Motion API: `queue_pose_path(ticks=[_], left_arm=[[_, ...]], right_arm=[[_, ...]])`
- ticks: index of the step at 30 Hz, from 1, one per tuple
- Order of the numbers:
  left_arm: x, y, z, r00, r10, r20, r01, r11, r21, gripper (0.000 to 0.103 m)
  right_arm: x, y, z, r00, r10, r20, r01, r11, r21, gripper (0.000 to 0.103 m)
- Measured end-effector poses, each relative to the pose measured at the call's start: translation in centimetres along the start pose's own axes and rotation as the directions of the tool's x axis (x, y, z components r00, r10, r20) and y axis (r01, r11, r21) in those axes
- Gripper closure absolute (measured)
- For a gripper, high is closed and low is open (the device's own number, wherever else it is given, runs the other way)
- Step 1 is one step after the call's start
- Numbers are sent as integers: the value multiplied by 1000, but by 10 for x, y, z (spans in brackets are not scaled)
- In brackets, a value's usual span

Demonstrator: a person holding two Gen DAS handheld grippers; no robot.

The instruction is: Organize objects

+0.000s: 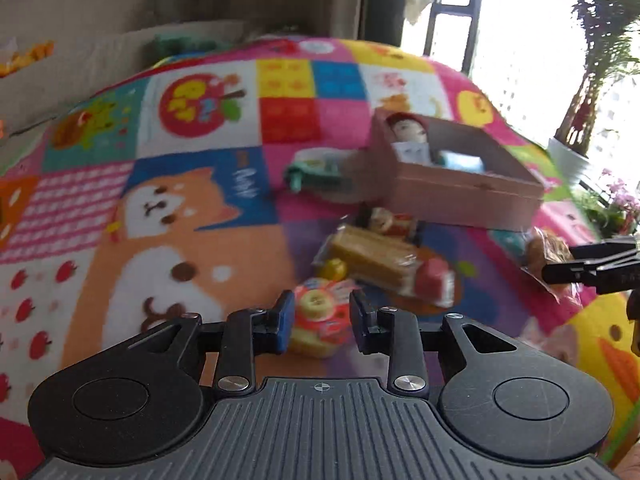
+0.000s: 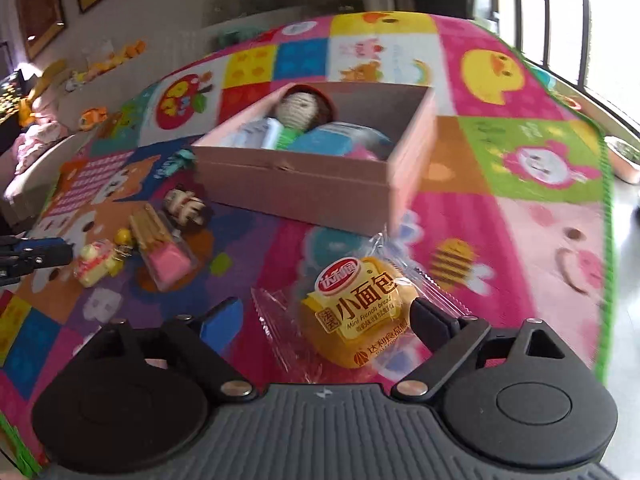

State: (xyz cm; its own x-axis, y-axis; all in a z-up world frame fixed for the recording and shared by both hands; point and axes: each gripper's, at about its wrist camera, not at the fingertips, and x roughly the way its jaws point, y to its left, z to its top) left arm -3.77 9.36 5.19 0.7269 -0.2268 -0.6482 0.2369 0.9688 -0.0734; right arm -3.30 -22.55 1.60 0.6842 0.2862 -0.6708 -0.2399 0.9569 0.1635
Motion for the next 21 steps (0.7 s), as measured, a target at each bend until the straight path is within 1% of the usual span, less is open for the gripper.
queue_pose_path(ticks=[2, 4, 5, 6, 7, 9, 10, 13, 15, 16, 18, 20, 21], left_arm=[[4, 3, 0, 1000, -24, -18, 25, 1000, 12, 70], [14, -1, -1, 998, -45, -38, 47, 998, 39, 70], [20, -3, -1, 998, -42, -43, 44, 997, 57, 68], [22, -6, -1, 999, -35, -24, 37, 996, 84, 67], [25, -8, -1, 1000, -27, -17, 28, 994, 104, 67], [32, -11, 2, 1000, -20, -8, 21, 991, 130, 67], [35, -12, 3, 1000, -17, -5, 18, 989, 144, 66], [42, -13, 6, 1000, -3, 9, 1, 985, 170, 66], [44, -10, 7, 1000, -3, 22, 0, 989, 151, 66], [44, -7, 8, 1000, -10, 25, 7, 992, 126, 66], [41, -1, 8, 999, -33, 28, 31, 997, 71, 67], [35, 0, 7, 996, -78, 31, 76, 995, 62, 66], [31, -2, 6, 993, -116, 40, 113, 991, 65, 66]], right_arm=[[13, 16, 9, 1000, 7, 2, -7, 999, -39, 12], [21, 28, 13, 1000, -6, 10, 7, 996, -84, 12], [24, 32, 13, 1000, -12, 13, 13, 995, -98, 12], [25, 33, 14, 1000, -15, 12, 16, 995, -103, 11], [26, 33, 13, 1000, -16, 11, 17, 995, -103, 10], [26, 29, 11, 1000, -20, 3, 20, 996, -92, 2], [26, 27, 10, 1000, -24, -6, 24, 996, -84, 1], [29, 20, 4, 999, -28, -37, 26, 998, -52, 0], [32, 17, -1, 998, -48, -51, 46, 998, -44, 0], [32, 18, -4, 998, -60, -35, 58, 997, -58, 0], [34, 24, -8, 996, -89, -30, 86, 992, -93, 0], [35, 29, -10, 995, -94, -24, 91, 989, -115, 0], [36, 29, -10, 995, -92, -24, 88, 989, -117, 0]])
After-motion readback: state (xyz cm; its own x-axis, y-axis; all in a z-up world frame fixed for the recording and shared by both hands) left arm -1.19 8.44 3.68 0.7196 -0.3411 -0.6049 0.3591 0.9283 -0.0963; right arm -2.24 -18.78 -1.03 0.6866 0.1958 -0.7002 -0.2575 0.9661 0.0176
